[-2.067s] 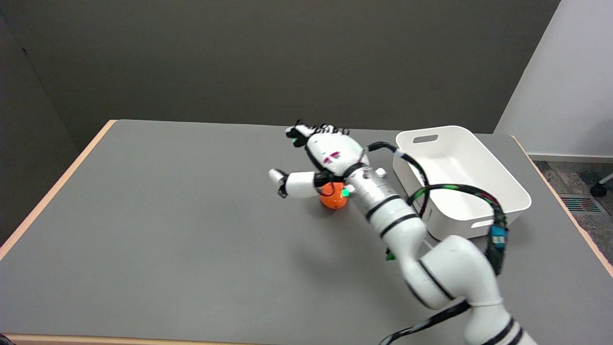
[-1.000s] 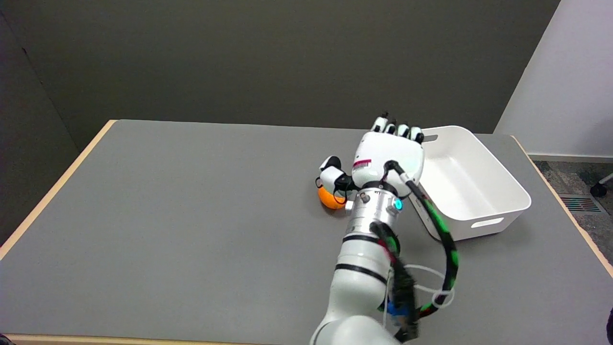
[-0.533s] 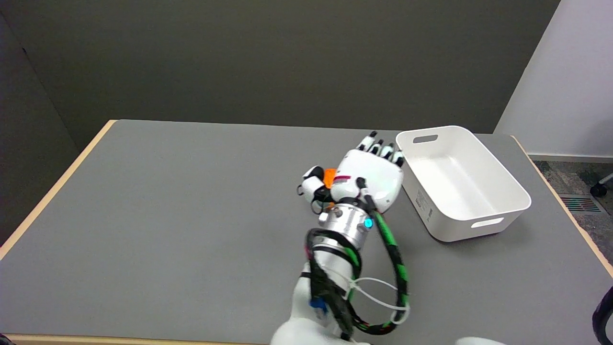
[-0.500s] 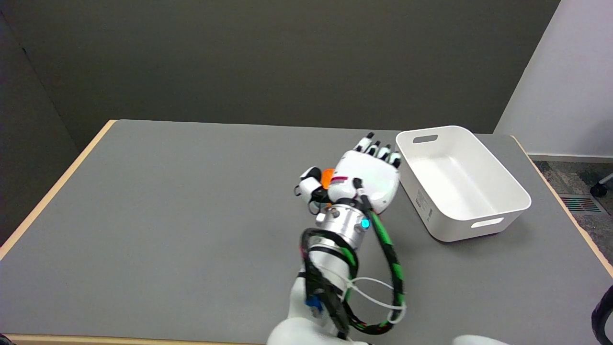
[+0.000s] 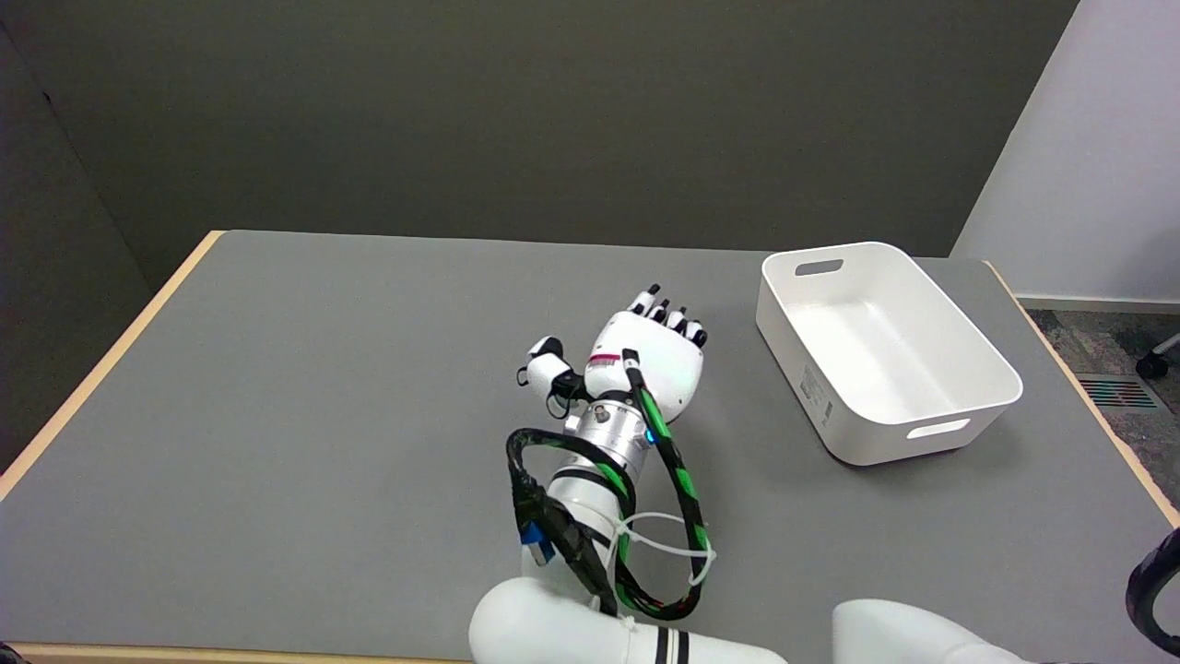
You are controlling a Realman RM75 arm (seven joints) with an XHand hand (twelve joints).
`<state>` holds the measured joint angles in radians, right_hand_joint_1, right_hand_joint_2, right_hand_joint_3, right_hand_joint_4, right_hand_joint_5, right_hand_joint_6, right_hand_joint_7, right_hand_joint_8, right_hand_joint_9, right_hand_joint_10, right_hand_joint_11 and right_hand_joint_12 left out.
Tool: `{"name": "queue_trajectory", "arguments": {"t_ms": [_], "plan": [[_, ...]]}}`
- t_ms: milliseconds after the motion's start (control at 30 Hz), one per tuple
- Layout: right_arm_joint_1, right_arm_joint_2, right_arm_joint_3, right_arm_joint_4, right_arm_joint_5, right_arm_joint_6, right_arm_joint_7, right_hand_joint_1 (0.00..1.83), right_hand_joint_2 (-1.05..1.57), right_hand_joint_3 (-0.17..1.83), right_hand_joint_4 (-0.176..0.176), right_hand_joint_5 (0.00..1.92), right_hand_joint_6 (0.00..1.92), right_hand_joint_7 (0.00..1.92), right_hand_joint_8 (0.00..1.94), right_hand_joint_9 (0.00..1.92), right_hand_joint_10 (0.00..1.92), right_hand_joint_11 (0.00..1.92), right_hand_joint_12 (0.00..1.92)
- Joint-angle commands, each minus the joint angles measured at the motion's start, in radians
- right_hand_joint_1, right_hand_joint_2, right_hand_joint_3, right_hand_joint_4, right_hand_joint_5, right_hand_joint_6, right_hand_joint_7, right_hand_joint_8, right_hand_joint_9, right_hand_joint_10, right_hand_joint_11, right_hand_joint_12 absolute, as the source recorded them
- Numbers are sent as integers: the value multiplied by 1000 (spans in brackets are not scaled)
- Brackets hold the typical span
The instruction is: Pick up mango.
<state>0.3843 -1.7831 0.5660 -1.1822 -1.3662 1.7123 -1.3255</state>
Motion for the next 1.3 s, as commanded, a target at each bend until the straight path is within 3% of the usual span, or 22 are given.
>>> {"name": "queue_trajectory", "arguments": {"t_ms": [33,367,767,1300], "plan": [[32,95,71,52,209,-62,188,395,700,771,-169,259,542,427,588,338,1143,371,1675],[84,184,84,40,322,-104,184,393,698,771,-169,255,539,403,567,306,1110,352,1658],[96,181,113,62,324,-170,181,391,695,770,-172,244,527,384,555,274,1075,338,1644],[124,169,114,158,452,-266,192,384,683,781,-176,226,516,349,542,232,1060,338,1643]]}}
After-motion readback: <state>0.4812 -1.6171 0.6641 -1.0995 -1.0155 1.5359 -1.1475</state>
